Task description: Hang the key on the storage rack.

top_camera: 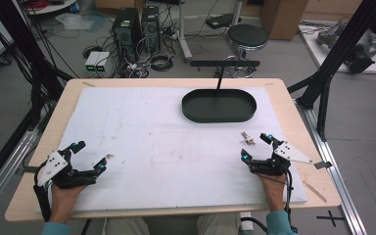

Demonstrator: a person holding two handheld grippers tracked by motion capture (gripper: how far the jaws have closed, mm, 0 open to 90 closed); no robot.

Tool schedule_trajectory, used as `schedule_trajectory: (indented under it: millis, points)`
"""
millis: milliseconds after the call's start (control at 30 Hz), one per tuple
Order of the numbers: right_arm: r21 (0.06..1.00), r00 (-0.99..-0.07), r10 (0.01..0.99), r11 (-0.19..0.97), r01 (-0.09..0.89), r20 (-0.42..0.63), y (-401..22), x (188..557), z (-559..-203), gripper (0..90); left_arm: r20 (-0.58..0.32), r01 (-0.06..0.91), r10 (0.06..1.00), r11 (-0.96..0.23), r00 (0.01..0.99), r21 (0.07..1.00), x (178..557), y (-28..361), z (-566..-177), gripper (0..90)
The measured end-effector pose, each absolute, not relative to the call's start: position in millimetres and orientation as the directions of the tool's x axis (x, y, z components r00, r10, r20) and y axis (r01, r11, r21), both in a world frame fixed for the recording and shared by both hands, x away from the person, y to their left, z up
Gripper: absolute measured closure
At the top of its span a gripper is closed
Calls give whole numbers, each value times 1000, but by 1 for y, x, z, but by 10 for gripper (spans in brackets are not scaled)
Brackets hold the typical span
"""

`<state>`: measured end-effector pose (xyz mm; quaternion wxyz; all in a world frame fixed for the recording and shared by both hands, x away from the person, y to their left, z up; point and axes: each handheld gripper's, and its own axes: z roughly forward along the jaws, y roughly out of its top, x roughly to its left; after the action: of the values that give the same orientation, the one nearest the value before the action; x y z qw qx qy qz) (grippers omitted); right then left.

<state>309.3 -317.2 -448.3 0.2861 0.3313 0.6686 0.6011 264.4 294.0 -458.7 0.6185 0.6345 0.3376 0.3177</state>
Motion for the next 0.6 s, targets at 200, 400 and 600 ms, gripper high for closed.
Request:
schedule_trajectory:
  millis: [200, 400, 600]
  points:
    - [994, -617, 787, 64, 93, 7, -317, 309, -448, 7, -18, 16, 824, 11, 566, 1000, 262, 295, -460, 17]
    - [993, -619, 786, 71, 92, 1, -316, 309, -448, 8, -16, 14, 825, 10, 565, 1000, 262, 295, -460, 17]
    - [993, -618, 786, 71, 95, 3, -316, 309, -448, 7, -12, 21, 825, 0, 565, 1000, 263, 294, -459, 17]
